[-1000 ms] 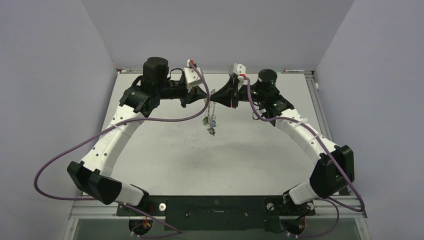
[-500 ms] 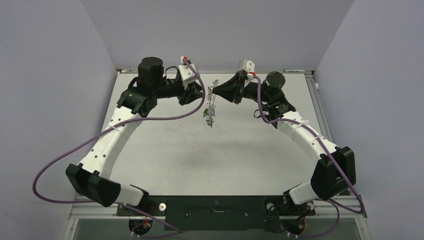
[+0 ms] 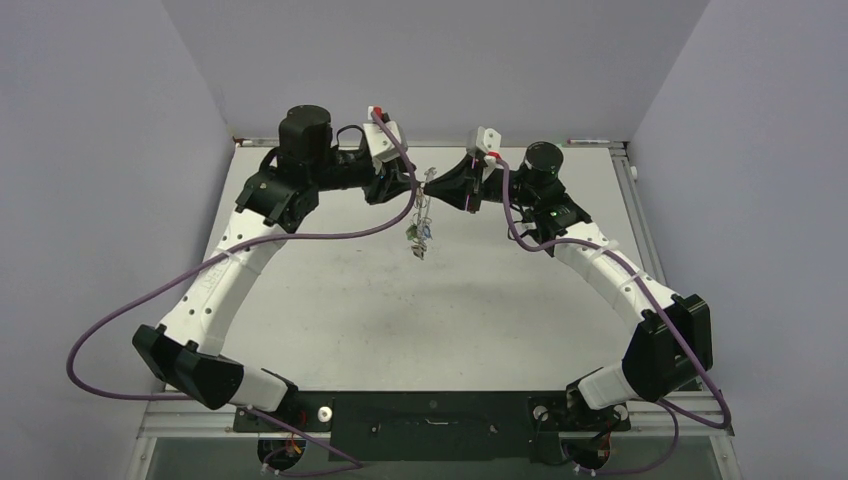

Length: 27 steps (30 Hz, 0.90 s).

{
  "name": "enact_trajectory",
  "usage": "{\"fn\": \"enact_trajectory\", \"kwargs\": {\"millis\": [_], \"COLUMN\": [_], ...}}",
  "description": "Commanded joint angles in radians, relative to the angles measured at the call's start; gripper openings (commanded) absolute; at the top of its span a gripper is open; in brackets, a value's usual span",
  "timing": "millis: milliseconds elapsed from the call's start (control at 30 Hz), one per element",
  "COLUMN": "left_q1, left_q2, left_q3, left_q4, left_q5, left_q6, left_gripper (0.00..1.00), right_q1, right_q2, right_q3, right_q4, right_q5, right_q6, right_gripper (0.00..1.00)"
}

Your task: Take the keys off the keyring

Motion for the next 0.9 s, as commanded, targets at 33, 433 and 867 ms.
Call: {"fn": "enact_trajectory", "kwargs": {"millis": [33, 433, 867], "left_q1": [-0.015, -0.012, 0.026], "left_q2": [0.027, 0.042, 0.049], "left_q3": [0.048, 0.052, 0.048], "left_q4": [-0.001, -0.049, -0.102], "left_q5": [0.006, 0.002, -0.025], "left_q6": [0.018, 0.051, 0.046], "left_gripper": [0.31, 0.0, 0.0], "right_q1": [0.014, 0.014, 0.005], "right_q2": [-0.06, -0.068, -0.086], "right_q3": [0.063, 0.067, 0.031], "right_q4": [0.042, 0.057, 0.141], "right_q5": [-0.011, -0.012, 0.012], "right_q6": [-0.04, -0.033, 0.003], "right_gripper": [0.05, 0.05, 0.05]}}
